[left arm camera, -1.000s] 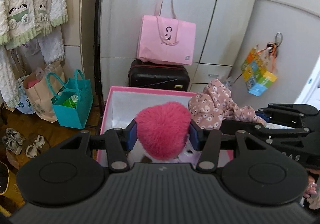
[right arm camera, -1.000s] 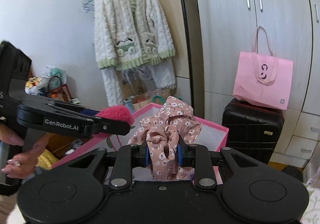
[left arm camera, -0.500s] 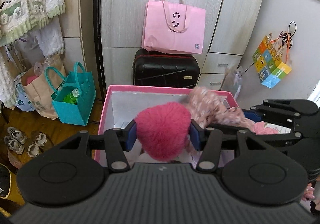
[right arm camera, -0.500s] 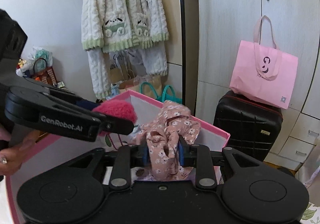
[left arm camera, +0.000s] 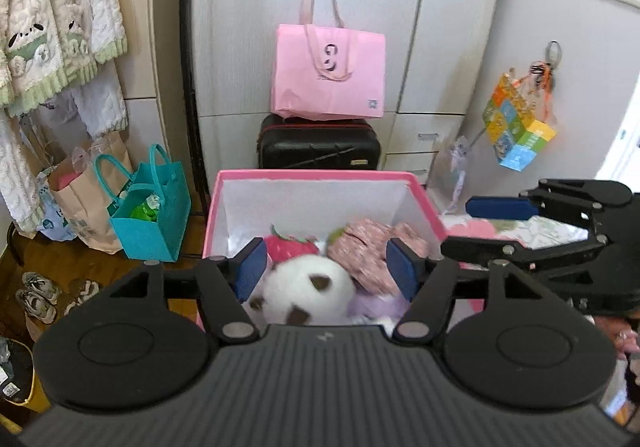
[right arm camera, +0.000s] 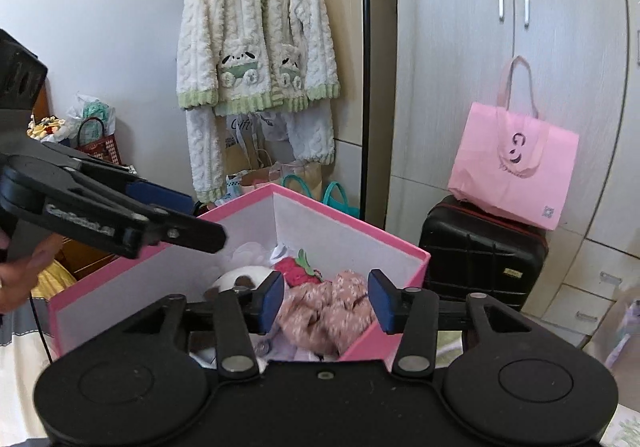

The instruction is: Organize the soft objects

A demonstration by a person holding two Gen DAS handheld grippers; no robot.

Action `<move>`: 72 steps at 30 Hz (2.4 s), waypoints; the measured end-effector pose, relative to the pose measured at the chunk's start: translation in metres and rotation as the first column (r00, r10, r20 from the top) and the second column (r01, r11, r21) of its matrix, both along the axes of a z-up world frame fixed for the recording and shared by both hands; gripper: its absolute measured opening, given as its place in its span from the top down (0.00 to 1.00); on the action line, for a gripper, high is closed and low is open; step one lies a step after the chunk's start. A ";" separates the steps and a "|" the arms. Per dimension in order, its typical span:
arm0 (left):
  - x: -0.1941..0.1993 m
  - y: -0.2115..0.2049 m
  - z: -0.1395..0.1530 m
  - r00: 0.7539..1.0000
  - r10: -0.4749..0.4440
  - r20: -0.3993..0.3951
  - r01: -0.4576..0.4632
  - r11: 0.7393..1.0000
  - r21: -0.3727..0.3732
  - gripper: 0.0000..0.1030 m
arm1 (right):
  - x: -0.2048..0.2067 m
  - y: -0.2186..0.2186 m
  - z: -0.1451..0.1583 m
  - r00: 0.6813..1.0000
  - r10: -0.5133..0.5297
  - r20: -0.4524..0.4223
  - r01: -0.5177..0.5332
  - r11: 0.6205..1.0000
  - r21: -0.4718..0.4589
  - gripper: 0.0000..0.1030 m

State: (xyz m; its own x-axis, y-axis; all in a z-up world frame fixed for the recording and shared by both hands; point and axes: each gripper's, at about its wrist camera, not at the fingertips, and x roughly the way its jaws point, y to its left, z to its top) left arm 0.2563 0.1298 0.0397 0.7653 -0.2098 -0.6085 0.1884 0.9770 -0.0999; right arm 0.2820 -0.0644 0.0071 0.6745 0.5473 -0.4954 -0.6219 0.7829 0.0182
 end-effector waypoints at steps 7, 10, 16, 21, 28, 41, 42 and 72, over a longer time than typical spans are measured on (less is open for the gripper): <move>-0.057 -0.015 0.022 0.997 -0.033 0.063 0.033 0.999 0.004 0.31 | -0.050 -0.017 0.018 1.000 -0.006 0.025 0.006 1.000 0.000 0.42; -0.078 -0.024 0.029 0.995 -0.052 0.084 0.053 0.999 -0.003 0.28 | -0.069 -0.023 0.026 1.000 -0.006 0.025 0.006 1.000 0.005 0.39; -0.115 -0.040 0.038 0.990 -0.088 0.113 0.091 0.996 -0.022 0.26 | -0.104 -0.042 0.037 0.999 -0.034 0.039 0.033 0.999 0.022 0.28; -0.144 -0.055 0.044 0.983 -0.114 0.141 0.120 0.992 -0.029 0.21 | -0.132 -0.063 0.045 0.996 -0.072 0.051 0.070 0.997 0.037 0.22; -0.175 -0.077 0.042 0.972 -0.146 0.181 0.154 0.988 -0.029 0.12 | -0.172 -0.095 0.048 0.987 -0.140 0.073 0.136 0.989 0.059 0.07; -0.209 -0.107 0.006 0.968 -0.089 0.233 0.096 0.995 -0.021 0.00 | -0.226 -0.124 0.017 0.912 -0.406 0.065 0.404 0.914 0.038 0.00; -0.211 -0.108 0.003 0.966 -0.077 0.246 0.085 0.996 -0.024 0.00 | -0.230 -0.125 0.015 0.905 -0.420 0.068 0.418 0.907 0.042 0.00; -0.230 -0.139 -0.046 0.970 0.061 0.236 -0.081 0.994 0.079 0.00 | -0.267 -0.117 -0.026 0.802 -0.595 0.052 0.594 0.804 0.026 0.00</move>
